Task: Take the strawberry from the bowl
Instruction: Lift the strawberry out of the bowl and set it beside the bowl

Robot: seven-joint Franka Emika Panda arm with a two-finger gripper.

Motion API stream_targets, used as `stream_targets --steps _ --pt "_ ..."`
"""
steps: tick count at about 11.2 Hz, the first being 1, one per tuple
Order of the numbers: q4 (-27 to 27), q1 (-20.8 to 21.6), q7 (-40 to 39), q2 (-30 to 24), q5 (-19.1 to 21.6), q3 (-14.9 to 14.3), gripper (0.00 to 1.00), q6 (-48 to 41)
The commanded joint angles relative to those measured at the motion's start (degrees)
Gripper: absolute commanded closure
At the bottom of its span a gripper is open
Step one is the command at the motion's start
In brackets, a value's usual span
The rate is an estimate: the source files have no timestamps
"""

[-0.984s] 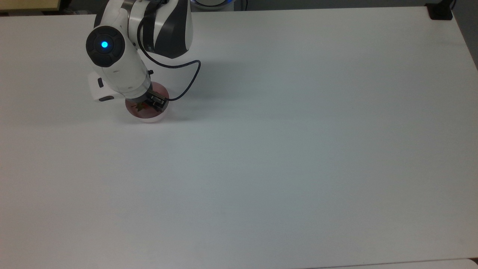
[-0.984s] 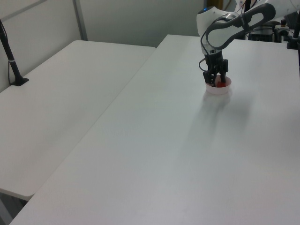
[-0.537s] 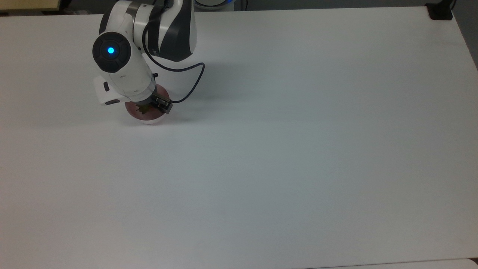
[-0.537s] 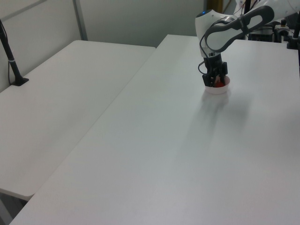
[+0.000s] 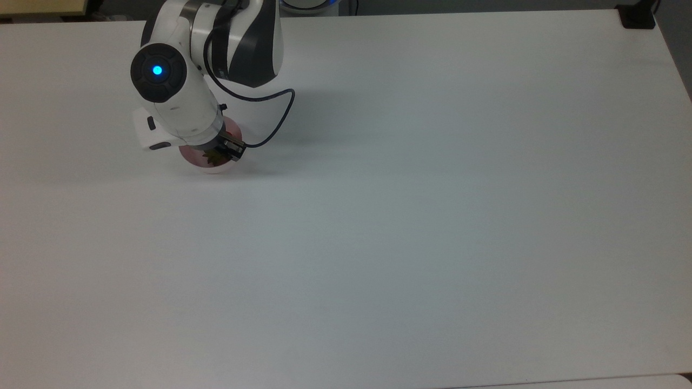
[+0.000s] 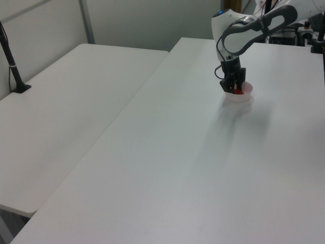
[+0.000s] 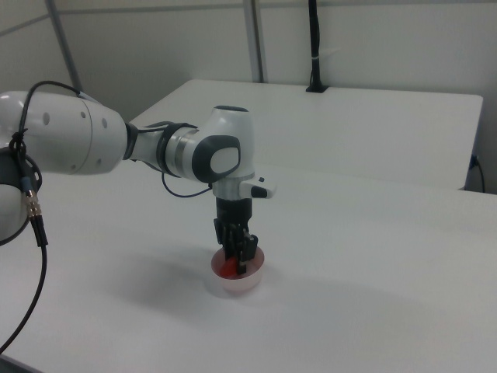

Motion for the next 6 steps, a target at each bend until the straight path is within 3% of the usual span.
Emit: stream_targets --steps 1,4,6 --pt "1.89 -0.28 -1.51 -2.81 -0.87 0.26 0.62 -5.28" --pt "6.37 -0.97 -7.38 -3.08 -1.05 0.17 0.61 -8.28" --pt "9.45 -2.64 -18.16 -2.38 -1.57 -0.53 0.61 -7.58"
